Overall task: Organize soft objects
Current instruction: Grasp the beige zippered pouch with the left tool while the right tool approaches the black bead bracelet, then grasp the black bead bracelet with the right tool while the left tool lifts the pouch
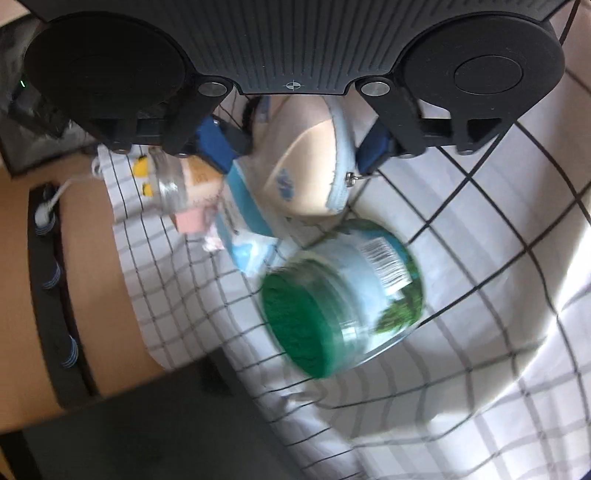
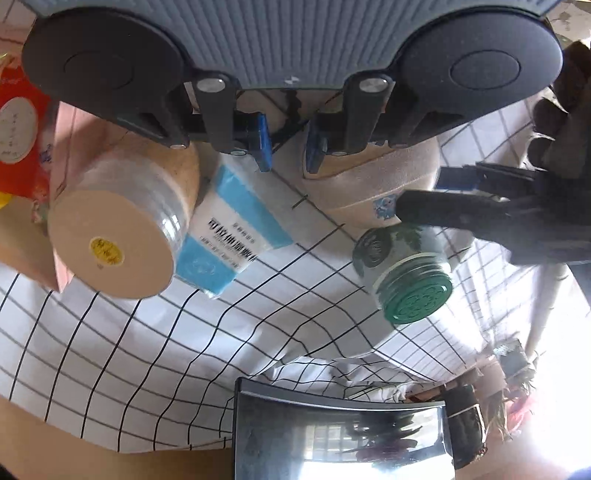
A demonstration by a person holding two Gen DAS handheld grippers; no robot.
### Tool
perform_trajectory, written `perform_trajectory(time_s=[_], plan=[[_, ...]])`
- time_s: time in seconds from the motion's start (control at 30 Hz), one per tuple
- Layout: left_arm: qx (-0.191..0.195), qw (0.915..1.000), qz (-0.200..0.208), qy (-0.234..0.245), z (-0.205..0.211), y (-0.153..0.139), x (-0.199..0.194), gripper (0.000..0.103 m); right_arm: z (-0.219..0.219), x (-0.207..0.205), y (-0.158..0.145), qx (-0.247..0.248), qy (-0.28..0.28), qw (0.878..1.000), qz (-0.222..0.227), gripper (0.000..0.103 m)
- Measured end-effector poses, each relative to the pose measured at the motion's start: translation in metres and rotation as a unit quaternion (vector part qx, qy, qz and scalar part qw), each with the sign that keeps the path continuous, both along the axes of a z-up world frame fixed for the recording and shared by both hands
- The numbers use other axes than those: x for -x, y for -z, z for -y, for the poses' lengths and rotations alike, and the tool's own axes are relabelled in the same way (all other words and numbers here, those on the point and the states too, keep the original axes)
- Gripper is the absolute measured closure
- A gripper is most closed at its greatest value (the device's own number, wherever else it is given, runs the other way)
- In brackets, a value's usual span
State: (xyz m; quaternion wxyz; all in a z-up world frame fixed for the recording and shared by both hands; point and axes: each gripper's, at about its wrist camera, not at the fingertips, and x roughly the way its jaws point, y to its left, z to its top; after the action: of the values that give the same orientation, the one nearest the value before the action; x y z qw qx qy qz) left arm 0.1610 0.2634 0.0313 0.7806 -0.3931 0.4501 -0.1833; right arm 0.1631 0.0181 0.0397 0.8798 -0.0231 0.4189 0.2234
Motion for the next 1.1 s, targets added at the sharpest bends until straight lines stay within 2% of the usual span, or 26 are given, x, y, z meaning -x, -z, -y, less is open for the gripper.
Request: perform_trajectory(time_s=[0.17, 0.27, 0.33, 0.4, 0.47, 0.53, 0.63, 0.7, 0.73, 0.8, 0.93, 1.03, 1.07, 1.1], plan=[[-0.018, 0.9964, 0.073, 0.041, 0.011, -0.038, 0.005, 0.021, 0.0, 0.008, -0.003, -0.019, -0.014, 1.0, 0.006, 0.082], [-0.06, 0.9932, 0.087, 0.051, 0.024, -0.047, 0.001, 0.02, 0.001, 0.01, -0.002, -0.025, -0.016, 1.0, 0.005, 0.082], [-0.065, 0.9935, 0.085, 0.04, 0.026, -0.045, -0.002, 0.02, 0.003, 0.012, -0.001, -0.034, -0.021, 0.999, -0.001, 0.082], [-0.054, 0.9954, 0.074, 0.029, 0.026, -0.042, -0.008, 0.02, 0.006, 0.014, 0.0, -0.041, -0.024, 0.999, -0.005, 0.082], [-0.041, 0.9974, 0.048, 0.037, 0.032, -0.032, -0.016, 0.02, 0.007, 0.015, 0.002, -0.042, -0.024, 0.999, -0.007, 0.082], [-0.044, 0.9971, 0.031, 0.054, 0.043, -0.024, -0.016, 0.02, 0.009, 0.015, 0.003, -0.043, -0.021, 0.999, -0.009, 0.082], [-0.059, 0.9948, 0.049, 0.067, 0.053, -0.028, -0.008, 0.021, 0.012, 0.015, 0.004, -0.038, -0.014, 0.999, -0.008, 0.082], [-0.052, 0.9941, 0.061, 0.073, 0.054, -0.033, -0.005, 0.027, 0.015, 0.014, 0.006, -0.04, -0.012, 0.999, -0.013, 0.082], [-0.055, 0.9939, 0.061, 0.073, 0.055, -0.035, -0.006, 0.038, 0.015, 0.014, 0.008, -0.04, -0.009, 0.999, -0.017, 0.082], [-0.077, 0.9925, 0.061, 0.072, 0.056, -0.035, -0.007, 0.048, 0.016, 0.013, 0.011, -0.041, -0.008, 0.999, -0.022, 0.082], [-0.109, 0.9897, 0.053, 0.076, 0.062, -0.033, -0.011, 0.05, 0.014, 0.02, 0.009, -0.039, -0.017, 0.999, -0.017, 0.082], [-0.142, 0.9843, 0.048, 0.093, 0.071, -0.032, -0.013, 0.054, 0.018, 0.032, 0.002, -0.022, -0.014, 1.0, 0.005, 0.066], [-0.146, 0.9835, 0.043, 0.098, 0.072, -0.031, -0.014, 0.056, 0.021, 0.037, 0.0, -0.009, -0.004, 1.0, 0.018, 0.052], [-0.147, 0.9832, 0.039, 0.101, 0.073, -0.03, -0.014, 0.056, 0.023, 0.04, -0.001, 0.003, 0.007, 1.0, 0.028, 0.044]])
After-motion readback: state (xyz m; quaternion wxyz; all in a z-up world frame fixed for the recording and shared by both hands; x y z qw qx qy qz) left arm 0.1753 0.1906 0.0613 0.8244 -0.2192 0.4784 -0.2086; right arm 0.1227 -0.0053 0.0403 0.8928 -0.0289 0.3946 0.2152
